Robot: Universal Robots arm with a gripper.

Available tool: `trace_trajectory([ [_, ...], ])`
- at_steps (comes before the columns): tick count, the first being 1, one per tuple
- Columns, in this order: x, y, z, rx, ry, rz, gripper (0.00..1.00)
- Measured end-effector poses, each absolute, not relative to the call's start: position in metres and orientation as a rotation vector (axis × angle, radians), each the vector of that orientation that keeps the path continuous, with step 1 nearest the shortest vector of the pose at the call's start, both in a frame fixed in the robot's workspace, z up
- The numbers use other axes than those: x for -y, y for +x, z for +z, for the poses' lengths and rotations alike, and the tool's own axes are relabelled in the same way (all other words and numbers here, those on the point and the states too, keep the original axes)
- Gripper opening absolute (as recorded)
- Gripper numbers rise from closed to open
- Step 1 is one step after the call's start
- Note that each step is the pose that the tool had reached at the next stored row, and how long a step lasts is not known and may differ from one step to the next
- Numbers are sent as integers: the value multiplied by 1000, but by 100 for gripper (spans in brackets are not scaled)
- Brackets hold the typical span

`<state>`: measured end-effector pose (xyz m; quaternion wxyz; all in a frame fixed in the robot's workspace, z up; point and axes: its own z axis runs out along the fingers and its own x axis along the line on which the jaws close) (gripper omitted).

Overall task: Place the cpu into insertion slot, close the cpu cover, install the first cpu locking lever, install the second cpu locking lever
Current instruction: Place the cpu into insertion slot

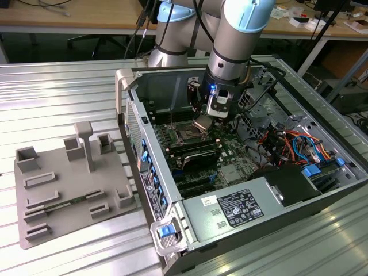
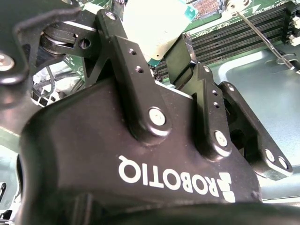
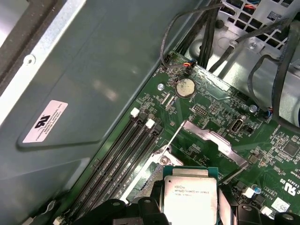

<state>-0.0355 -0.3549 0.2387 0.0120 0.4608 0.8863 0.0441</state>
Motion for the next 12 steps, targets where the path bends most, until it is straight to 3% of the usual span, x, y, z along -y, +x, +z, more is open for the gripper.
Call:
trace_trajectory([
  [12,355,-36,239,-2758,1446,137,55],
])
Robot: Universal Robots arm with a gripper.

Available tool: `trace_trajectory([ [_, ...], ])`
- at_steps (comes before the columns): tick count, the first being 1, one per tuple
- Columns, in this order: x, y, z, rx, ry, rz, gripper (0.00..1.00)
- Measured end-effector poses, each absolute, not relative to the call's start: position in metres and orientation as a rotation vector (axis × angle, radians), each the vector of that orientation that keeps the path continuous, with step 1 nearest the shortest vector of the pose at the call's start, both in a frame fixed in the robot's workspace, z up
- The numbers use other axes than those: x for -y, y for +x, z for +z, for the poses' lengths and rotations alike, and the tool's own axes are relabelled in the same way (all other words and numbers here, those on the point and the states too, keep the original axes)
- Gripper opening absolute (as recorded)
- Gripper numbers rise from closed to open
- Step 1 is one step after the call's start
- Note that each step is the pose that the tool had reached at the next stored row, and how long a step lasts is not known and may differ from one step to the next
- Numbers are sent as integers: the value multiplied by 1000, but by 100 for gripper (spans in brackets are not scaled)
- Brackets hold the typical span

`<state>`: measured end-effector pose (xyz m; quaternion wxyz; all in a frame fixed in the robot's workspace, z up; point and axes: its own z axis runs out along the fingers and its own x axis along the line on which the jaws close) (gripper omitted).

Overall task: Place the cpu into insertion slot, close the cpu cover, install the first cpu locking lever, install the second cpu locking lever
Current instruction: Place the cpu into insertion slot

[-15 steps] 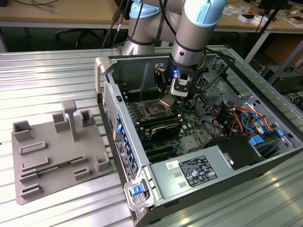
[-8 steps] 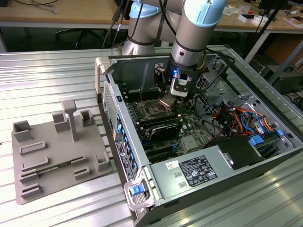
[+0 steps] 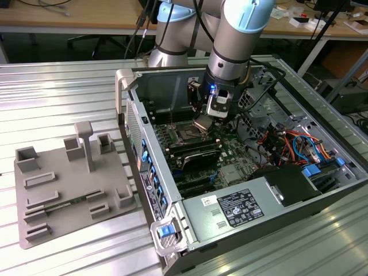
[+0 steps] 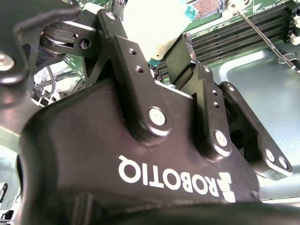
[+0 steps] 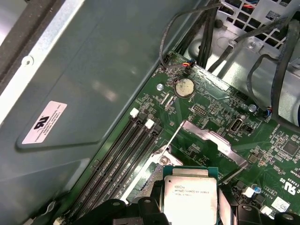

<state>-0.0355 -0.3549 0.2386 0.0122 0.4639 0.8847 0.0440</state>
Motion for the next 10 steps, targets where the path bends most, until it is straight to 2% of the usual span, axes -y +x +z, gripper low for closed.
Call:
trace_trajectory([
  [10,355,-36,239,-2753,1455,137,55],
])
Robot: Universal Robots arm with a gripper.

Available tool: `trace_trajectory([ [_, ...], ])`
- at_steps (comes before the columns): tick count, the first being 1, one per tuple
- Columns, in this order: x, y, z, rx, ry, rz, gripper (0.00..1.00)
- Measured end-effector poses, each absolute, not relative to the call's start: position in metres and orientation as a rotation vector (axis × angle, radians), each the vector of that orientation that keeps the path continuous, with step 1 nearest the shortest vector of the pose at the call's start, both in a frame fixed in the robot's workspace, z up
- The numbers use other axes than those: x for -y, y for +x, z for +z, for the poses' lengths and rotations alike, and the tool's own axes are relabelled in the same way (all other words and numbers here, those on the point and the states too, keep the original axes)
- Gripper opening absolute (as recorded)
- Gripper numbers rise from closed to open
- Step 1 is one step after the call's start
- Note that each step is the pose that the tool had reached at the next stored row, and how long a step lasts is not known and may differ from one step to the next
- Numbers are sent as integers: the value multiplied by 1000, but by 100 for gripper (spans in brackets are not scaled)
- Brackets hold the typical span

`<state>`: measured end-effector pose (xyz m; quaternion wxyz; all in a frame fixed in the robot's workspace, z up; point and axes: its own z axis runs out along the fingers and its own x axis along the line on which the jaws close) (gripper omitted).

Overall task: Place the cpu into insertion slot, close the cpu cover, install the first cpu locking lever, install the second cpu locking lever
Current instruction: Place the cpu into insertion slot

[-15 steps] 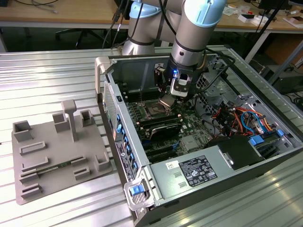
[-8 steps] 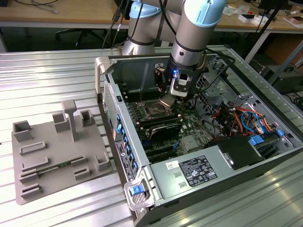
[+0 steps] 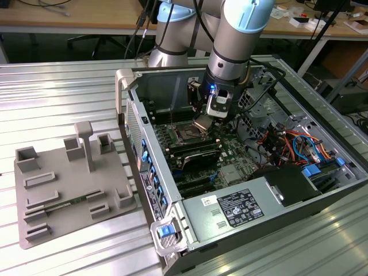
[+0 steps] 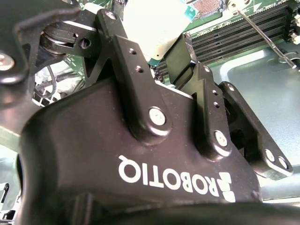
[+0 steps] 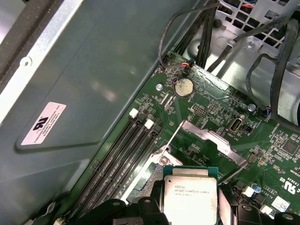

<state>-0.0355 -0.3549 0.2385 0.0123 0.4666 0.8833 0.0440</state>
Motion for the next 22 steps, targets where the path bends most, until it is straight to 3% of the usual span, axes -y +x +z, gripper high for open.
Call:
trace_trajectory([
  [22,355,-36,238,-2737,1483,137,55],
])
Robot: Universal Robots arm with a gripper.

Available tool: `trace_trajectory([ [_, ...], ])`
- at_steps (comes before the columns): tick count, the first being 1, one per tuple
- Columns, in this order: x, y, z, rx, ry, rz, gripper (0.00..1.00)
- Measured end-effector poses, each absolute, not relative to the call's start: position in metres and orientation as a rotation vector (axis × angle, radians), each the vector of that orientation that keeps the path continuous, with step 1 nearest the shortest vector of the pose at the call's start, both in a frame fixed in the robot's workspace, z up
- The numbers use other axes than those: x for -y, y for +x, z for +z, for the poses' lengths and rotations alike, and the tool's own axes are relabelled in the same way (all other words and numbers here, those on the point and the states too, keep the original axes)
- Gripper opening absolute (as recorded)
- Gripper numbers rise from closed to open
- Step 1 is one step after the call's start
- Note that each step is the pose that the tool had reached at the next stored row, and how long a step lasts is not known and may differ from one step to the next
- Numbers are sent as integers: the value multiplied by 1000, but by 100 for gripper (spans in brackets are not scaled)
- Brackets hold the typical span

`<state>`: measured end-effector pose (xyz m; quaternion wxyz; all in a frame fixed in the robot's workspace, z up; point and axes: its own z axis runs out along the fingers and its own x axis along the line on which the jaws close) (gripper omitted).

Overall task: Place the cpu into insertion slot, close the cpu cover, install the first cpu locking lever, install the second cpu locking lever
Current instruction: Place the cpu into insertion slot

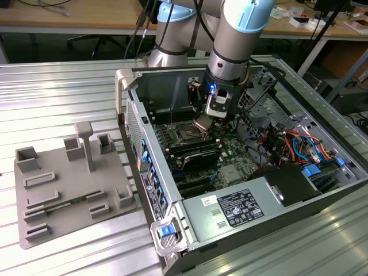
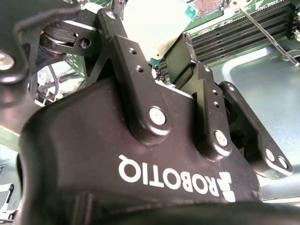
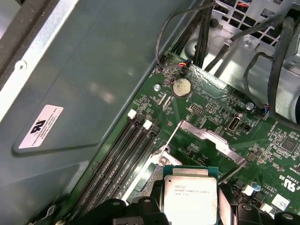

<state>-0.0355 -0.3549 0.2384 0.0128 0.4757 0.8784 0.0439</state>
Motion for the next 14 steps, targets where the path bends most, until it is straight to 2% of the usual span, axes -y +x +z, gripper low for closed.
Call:
trace_trajectory([
  [14,355,-36,238,-2717,1517,136,55],
])
